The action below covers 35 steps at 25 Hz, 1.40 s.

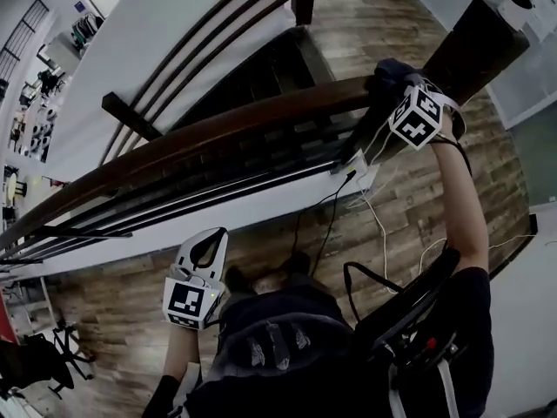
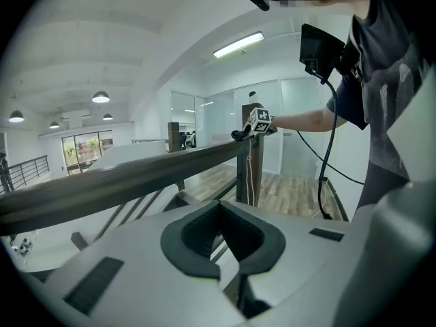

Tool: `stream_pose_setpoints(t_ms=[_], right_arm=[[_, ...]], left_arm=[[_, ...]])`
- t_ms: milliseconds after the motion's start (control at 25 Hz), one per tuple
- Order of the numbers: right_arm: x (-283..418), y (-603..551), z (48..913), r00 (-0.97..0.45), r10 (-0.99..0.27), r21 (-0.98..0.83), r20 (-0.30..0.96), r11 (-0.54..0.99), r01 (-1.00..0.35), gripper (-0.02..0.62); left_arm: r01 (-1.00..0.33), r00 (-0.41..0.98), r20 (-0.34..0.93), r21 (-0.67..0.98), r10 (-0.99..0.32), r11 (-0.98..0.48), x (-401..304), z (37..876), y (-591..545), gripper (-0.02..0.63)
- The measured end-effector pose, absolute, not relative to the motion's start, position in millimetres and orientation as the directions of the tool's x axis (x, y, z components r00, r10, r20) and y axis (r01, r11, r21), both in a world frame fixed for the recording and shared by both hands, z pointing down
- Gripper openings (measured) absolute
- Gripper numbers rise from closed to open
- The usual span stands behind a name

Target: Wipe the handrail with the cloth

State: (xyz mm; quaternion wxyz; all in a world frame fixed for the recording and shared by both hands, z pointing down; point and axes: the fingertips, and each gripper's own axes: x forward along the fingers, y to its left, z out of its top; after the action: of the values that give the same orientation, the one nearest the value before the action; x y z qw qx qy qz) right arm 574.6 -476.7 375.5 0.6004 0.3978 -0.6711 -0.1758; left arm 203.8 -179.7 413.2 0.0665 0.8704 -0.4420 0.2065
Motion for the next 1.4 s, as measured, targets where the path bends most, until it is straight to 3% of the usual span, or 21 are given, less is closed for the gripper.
stream_pose_setpoints(t_ms=[200,400,600,720,880,1000,1200,1400], right_arm=[[537.6,-464.6,377.4,0.054,-0.736,0.716,0.674,0.634,-0.292,0.044],[443.6,-441.7,382.2,-0.100,-0.690,0.571,0.716,0.663,-0.484,0.044],[358.3,-414.2,389.5,0.047,-0.687,0.601,0.725,0.598,-0.531,0.040],[293.9,-399.9,392.3,0.019,-0.662,0.547,0.749,0.602,-0.581,0.040],[221.0,-389.4,386.9,0.087,-0.672,0.638,0.735,0.642,-0.425,0.040],[175.3,-377.5,382.7,0.003,-0.644,0.587,0.765,0.695,-0.414,0.040],[121.0,-361.1,390.1,-0.052,-0.620,0.599,0.783,0.773,-0.210,0.041],[-5.6,-317.4,375.4,-0.207,-0.558,0.549,0.804,0.829,-0.104,0.041]], left_arm=[[-0.799,0.518,0.417,-0.075,-0.747,-0.596,164.4,422.0,-170.7,0.008],[-0.799,0.542,0.386,-0.038,-0.746,-0.600,86.6,437.1,-158.0,0.008],[-0.748,0.619,0.366,0.004,-0.695,-0.664,-5.1,451.1,-141.1,0.008],[-0.715,0.647,0.388,0.009,-0.657,-0.699,-55.5,451.5,-132.7,0.008],[-0.727,0.630,0.411,0.012,-0.659,-0.687,-99.9,451.6,-116.5,0.008],[-0.760,0.596,0.422,0.022,-0.683,-0.649,-107.3,448.7,-100.5,0.008],[-0.816,0.513,0.461,0.002,-0.723,-0.578,-109.0,456.0,-61.7,0.008],[-0.857,0.426,0.491,-0.052,-0.760,-0.513,-158.2,449.3,-8.7,0.008]])
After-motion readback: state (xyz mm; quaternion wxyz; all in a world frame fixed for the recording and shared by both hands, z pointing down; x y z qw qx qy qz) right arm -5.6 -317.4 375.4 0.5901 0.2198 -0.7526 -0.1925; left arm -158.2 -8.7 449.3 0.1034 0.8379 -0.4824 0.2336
